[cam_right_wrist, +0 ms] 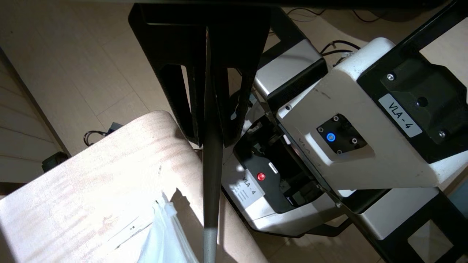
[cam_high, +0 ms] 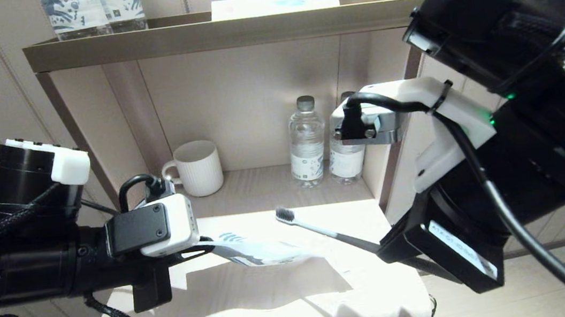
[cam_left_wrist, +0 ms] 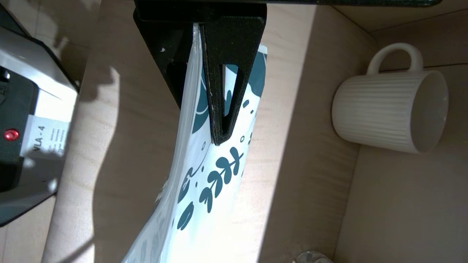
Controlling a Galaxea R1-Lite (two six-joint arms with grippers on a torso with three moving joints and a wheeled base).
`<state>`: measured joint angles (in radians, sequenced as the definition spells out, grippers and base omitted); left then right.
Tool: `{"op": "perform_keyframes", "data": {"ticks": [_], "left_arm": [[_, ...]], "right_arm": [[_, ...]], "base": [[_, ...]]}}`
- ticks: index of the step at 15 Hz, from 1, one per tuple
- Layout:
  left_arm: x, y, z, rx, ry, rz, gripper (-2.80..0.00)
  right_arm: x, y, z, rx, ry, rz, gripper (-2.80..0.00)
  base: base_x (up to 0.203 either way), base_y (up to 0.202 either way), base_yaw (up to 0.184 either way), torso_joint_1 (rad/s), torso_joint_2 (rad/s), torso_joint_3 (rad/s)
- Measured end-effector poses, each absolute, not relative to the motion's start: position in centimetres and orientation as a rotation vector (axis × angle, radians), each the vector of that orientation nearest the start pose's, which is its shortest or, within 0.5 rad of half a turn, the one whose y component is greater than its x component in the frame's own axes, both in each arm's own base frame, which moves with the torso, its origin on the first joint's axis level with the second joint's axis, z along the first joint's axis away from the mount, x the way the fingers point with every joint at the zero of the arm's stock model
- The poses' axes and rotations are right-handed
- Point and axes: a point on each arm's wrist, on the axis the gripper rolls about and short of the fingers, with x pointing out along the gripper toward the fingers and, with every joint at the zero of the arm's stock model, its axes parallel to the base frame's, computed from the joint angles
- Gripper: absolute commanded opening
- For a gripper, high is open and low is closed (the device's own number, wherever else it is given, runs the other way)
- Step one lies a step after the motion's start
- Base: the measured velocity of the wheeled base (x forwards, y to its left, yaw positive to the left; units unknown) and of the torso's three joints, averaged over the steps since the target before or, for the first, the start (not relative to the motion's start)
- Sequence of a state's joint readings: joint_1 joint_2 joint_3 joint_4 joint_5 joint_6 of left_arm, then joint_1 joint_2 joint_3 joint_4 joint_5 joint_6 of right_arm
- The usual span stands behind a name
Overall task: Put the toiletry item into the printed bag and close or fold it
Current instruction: Place the toothbrush in the storage bag
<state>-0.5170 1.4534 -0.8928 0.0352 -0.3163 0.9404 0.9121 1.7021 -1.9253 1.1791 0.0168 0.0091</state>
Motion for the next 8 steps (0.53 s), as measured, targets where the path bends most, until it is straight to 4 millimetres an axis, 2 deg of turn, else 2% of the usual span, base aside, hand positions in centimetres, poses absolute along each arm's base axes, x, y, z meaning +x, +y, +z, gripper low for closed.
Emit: {"op": "perform_keyframes", "data": {"ticks": [3,8], "left_arm": [[20.99,-12.72,21.18,0.913,0.146,-1.021,-2.8],[21.46,-12.99,20.59,0.912,0.159,-1.028,-2.8]], "right_arm": [[14.87,20.56,32.43,-0.438,0.898,0.878,-2.8],[15.12,21.16,31.7,-0.454,0.926,0.877,-2.8]], "base": [[0.0,0.0,0.0,0.0,0.0,0.0],[0.0,0.0,0.0,0.0,0.0,0.0]]}}
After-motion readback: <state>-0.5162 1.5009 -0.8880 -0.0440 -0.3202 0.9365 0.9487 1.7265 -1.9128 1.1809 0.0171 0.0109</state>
